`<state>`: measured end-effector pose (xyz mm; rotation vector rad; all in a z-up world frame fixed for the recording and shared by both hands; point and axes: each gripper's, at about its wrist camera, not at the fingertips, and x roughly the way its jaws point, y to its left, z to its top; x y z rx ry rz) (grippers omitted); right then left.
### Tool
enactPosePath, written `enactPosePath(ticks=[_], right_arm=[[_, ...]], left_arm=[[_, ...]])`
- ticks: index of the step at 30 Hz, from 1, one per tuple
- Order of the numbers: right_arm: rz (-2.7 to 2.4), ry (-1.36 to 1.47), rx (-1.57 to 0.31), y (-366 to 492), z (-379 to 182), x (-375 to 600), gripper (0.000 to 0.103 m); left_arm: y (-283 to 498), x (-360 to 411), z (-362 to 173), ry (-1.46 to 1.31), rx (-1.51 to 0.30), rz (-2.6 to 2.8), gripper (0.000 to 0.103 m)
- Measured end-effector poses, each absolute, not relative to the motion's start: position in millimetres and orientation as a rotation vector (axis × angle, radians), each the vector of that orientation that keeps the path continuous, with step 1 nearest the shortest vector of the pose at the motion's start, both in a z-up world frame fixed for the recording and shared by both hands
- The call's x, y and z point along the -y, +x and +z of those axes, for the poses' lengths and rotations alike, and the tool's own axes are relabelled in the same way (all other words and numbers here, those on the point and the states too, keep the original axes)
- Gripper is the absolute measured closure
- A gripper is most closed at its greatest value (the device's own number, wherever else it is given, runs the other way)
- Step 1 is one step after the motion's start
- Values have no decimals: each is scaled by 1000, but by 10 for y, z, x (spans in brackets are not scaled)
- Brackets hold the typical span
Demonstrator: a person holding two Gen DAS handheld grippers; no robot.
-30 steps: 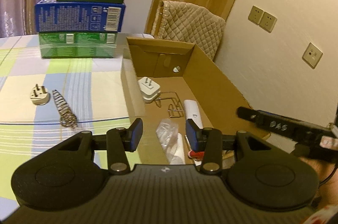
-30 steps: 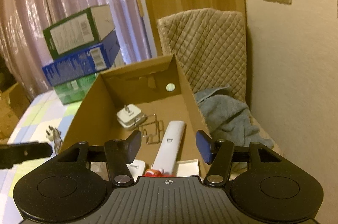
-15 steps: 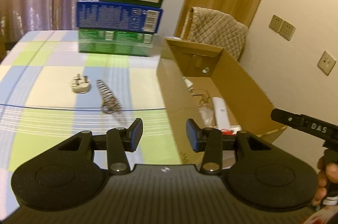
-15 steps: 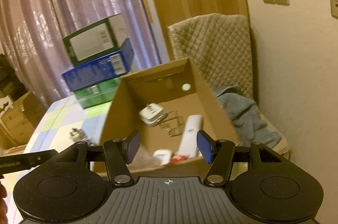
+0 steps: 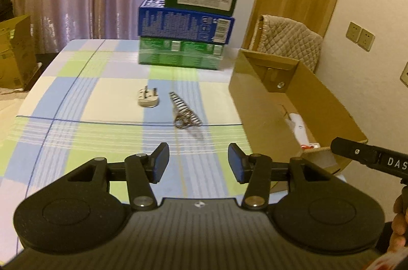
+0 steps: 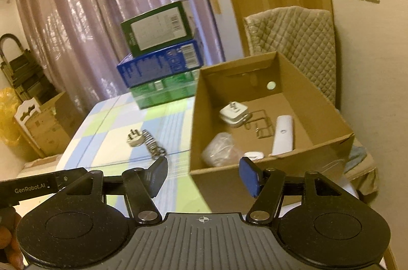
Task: Organize rigid objects
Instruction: 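Withdraw both tools from the box back over the table, then grasp the bronze wire spiral with the right tool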
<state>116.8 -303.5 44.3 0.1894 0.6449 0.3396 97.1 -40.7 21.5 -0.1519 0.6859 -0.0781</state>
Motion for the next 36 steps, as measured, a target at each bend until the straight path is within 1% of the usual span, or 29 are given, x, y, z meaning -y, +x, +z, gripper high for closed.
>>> enactPosePath(ticks=[2, 3, 4, 6, 7, 9, 12, 22, 30, 36], right_arm=[[349, 177, -648, 1141, 439, 2965, 43], [352, 172, -650, 1132, 432, 2936, 42], [357, 164, -651, 1123, 430, 2897, 42], [365, 150, -654, 1104, 421, 2827, 41], [373, 142, -655, 1098, 415, 2784, 41], [386, 127, -656, 1078, 405, 2712, 40], [407, 102, -657, 1079, 383, 2575, 39], [462, 19, -666, 1266, 194, 2099, 36], [490, -37, -666, 1534, 33, 1769, 36], [488, -83, -649, 1772, -87, 1577, 36]], left_arm=[[929, 337, 197, -155, -688, -70, 54], [911, 310, 188, -155, -689, -67, 51], [894, 273, 181, -152, -689, -64, 45], [865, 205, 166, -149, -684, -55, 39], [853, 160, 162, -156, -679, -49, 32], [837, 72, 155, -170, -675, -45, 25], [840, -48, 145, -158, -668, -22, 18], [1096, -437, 49, -127, -674, 34, 10], [1387, -658, -140, -117, -700, 40, 9], [1649, -803, -284, -105, -686, 41, 9]])
